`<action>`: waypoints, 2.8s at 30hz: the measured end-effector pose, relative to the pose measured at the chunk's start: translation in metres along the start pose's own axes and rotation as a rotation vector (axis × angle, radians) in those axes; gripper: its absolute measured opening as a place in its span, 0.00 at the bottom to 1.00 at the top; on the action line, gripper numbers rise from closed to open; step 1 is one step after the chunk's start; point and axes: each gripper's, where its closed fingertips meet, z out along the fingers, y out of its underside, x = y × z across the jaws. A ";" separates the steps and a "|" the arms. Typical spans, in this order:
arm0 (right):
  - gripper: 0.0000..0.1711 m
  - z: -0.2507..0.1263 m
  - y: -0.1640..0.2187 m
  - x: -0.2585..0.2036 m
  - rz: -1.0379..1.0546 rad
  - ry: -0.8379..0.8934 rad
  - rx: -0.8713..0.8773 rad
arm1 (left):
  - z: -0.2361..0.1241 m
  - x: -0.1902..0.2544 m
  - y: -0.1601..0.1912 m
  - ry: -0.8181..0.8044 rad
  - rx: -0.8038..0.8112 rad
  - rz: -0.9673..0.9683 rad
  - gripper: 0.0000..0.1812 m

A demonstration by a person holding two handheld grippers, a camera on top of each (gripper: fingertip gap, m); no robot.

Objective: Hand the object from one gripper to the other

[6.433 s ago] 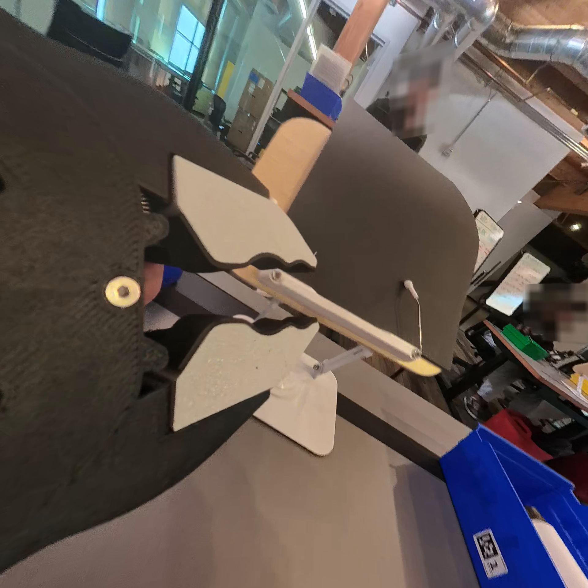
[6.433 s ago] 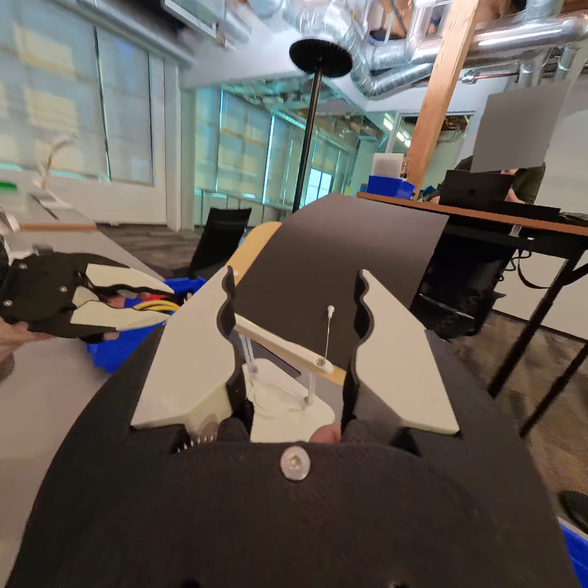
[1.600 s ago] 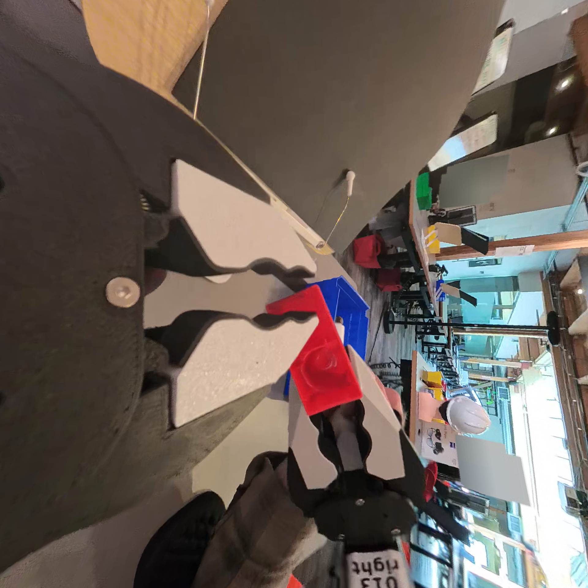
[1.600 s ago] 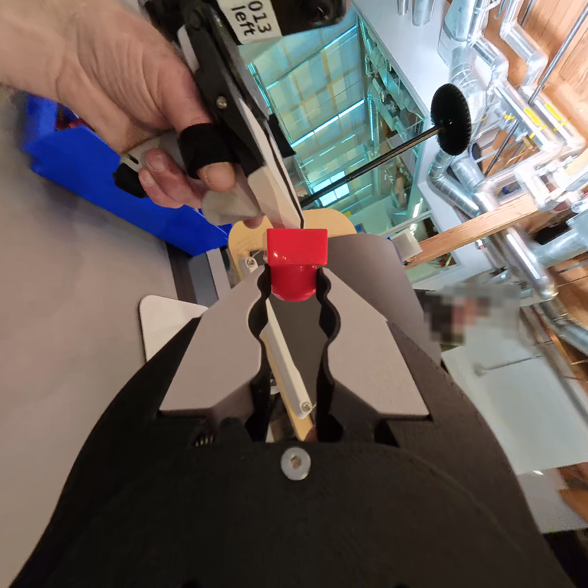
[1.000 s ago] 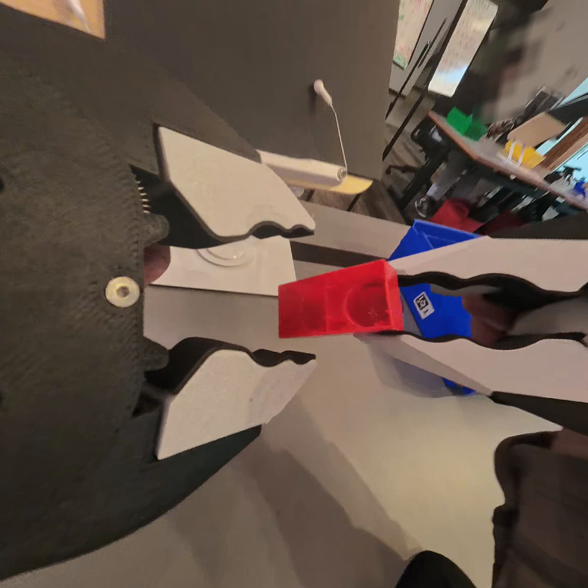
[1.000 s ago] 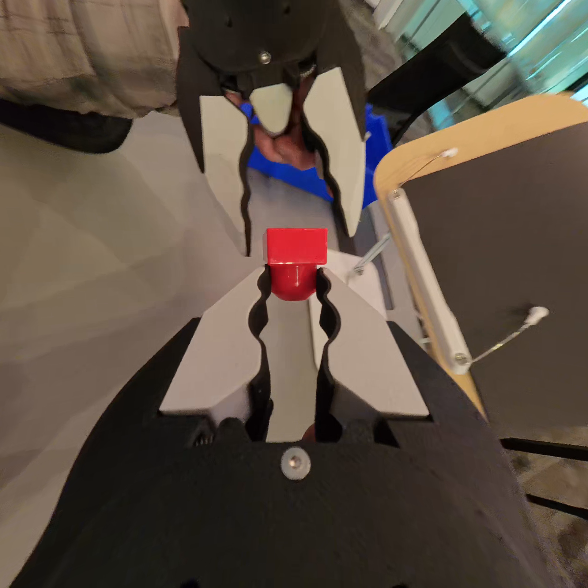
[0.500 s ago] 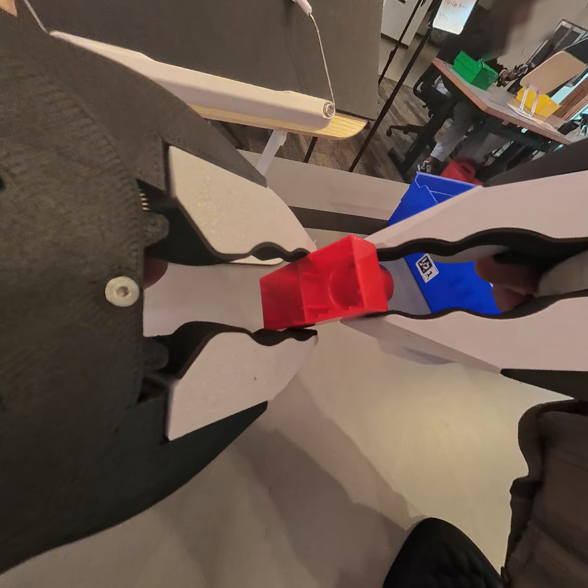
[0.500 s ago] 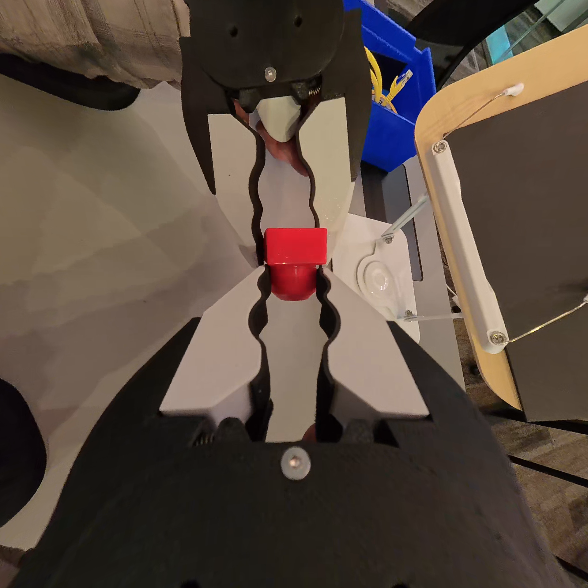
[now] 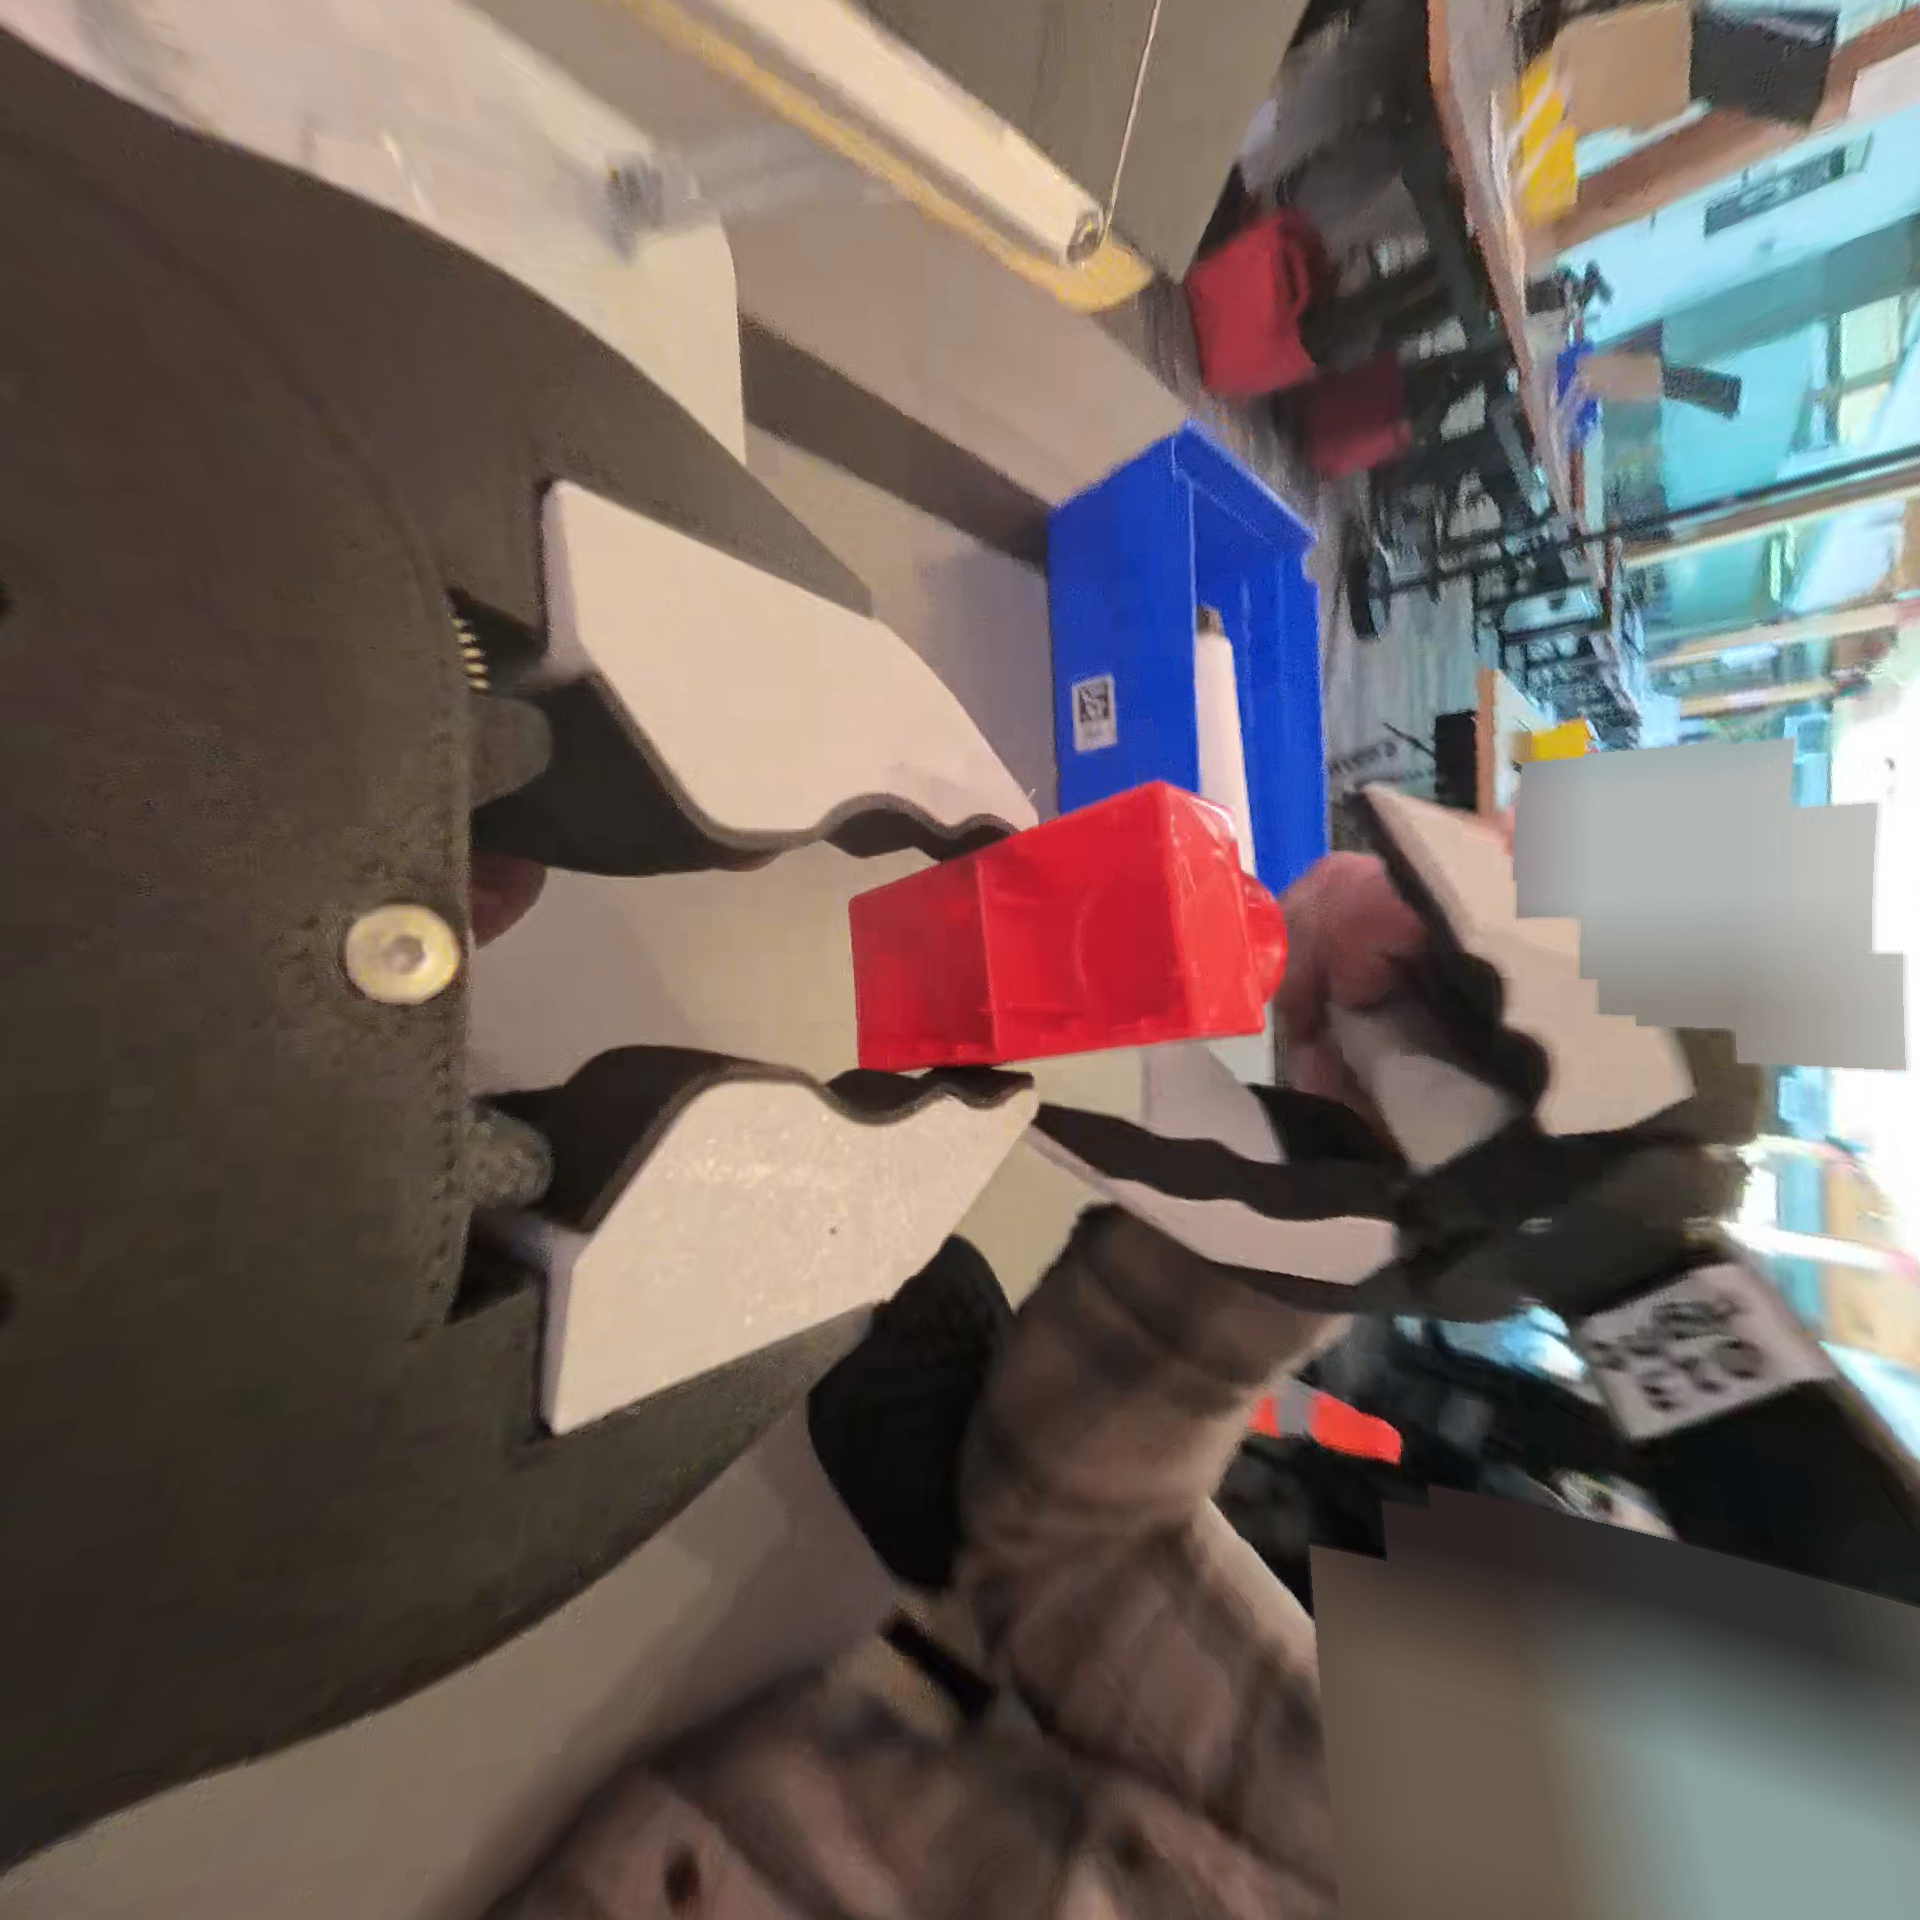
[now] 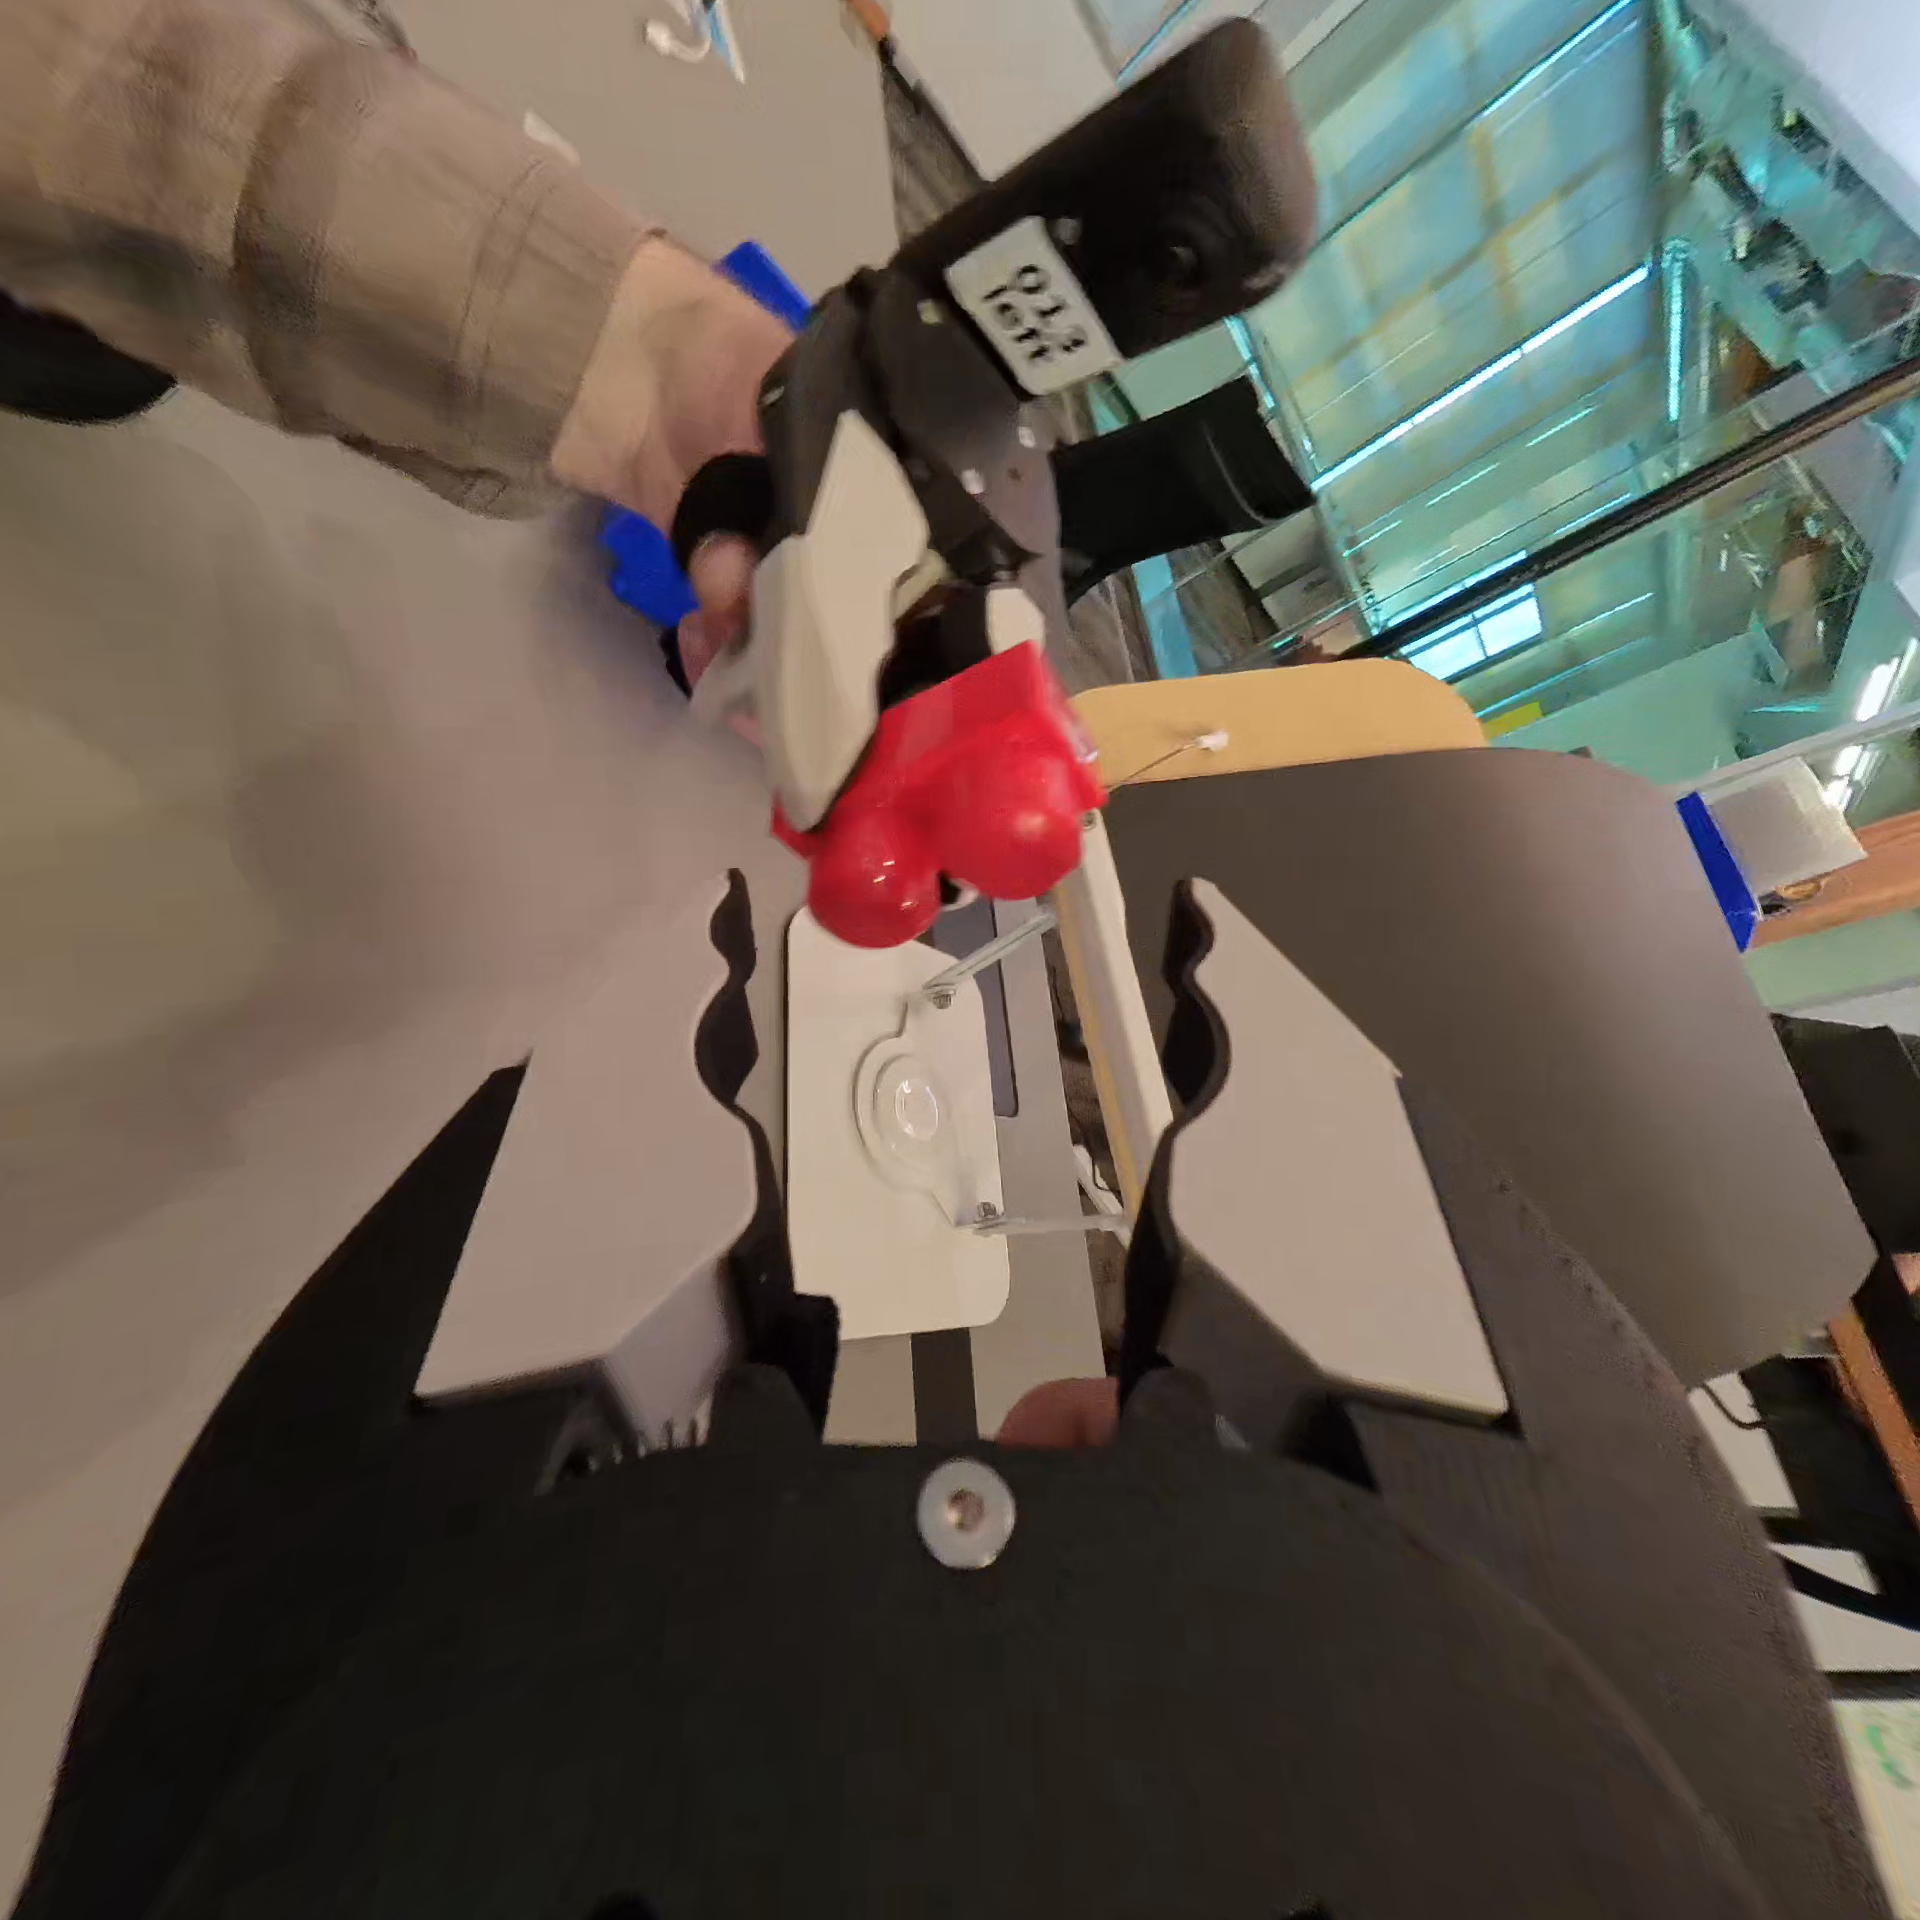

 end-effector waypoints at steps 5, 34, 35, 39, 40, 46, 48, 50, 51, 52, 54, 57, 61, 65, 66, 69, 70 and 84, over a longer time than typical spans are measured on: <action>0.51 0.021 -0.009 -0.010 -0.129 0.014 -0.057 | -0.012 0.009 0.003 0.134 0.021 -0.141 0.21; 0.41 0.010 -0.022 -0.004 0.192 -0.094 0.175 | -0.011 0.028 -0.006 0.069 -0.034 0.115 0.43; 0.41 0.007 -0.021 -0.002 0.261 -0.116 0.206 | -0.013 0.024 -0.010 0.012 -0.039 0.175 0.43; 0.41 0.001 -0.013 0.004 0.522 -0.214 0.346 | -0.011 0.002 -0.018 -0.306 -0.168 0.543 0.44; 0.41 0.000 -0.010 0.006 0.578 -0.231 0.376 | -0.009 -0.002 -0.019 -0.375 -0.214 0.637 0.45; 0.41 -0.007 0.001 -0.001 0.882 -0.459 0.553 | 0.013 -0.011 -0.015 -0.547 -0.382 1.064 0.46; 0.41 -0.011 0.004 -0.006 0.951 -0.540 0.598 | 0.025 -0.006 -0.018 -0.569 -0.365 1.170 0.45; 0.41 -0.018 0.003 -0.013 0.983 -0.624 0.659 | 0.035 -0.001 -0.016 -0.558 -0.368 1.205 0.44; 0.41 -0.021 0.002 -0.015 0.994 -0.663 0.690 | 0.040 0.001 -0.012 -0.542 -0.375 1.216 0.44; 0.41 -0.025 0.000 -0.018 0.999 -0.697 0.721 | 0.045 0.003 -0.008 -0.522 -0.384 1.216 0.42; 0.41 -0.028 0.001 -0.024 1.003 -0.749 0.739 | 0.052 0.007 -0.006 -0.513 -0.377 1.247 0.38; 0.41 -0.034 0.000 -0.035 0.990 -0.824 0.760 | 0.059 0.010 -0.003 -0.505 -0.381 1.270 0.32; 0.41 -0.040 -0.003 -0.048 0.960 -0.900 0.777 | 0.066 0.017 0.000 -0.470 -0.373 1.265 0.27; 0.41 -0.044 -0.002 -0.053 0.949 -0.936 0.794 | 0.070 0.022 0.007 -0.418 -0.382 1.246 0.23; 0.41 -0.045 -0.002 -0.053 0.949 -0.941 0.801 | 0.071 0.024 0.008 -0.409 -0.384 1.239 0.22; 0.41 -0.046 -0.001 -0.055 0.950 -0.956 0.811 | 0.073 0.024 0.011 -0.400 -0.403 1.242 0.21; 0.41 -0.047 -0.001 -0.055 0.948 -0.962 0.817 | 0.074 0.025 0.011 -0.397 -0.399 1.241 0.21; 0.43 -0.045 0.001 -0.046 0.971 -0.907 0.850 | 0.075 0.017 0.012 -0.439 -0.392 1.191 0.20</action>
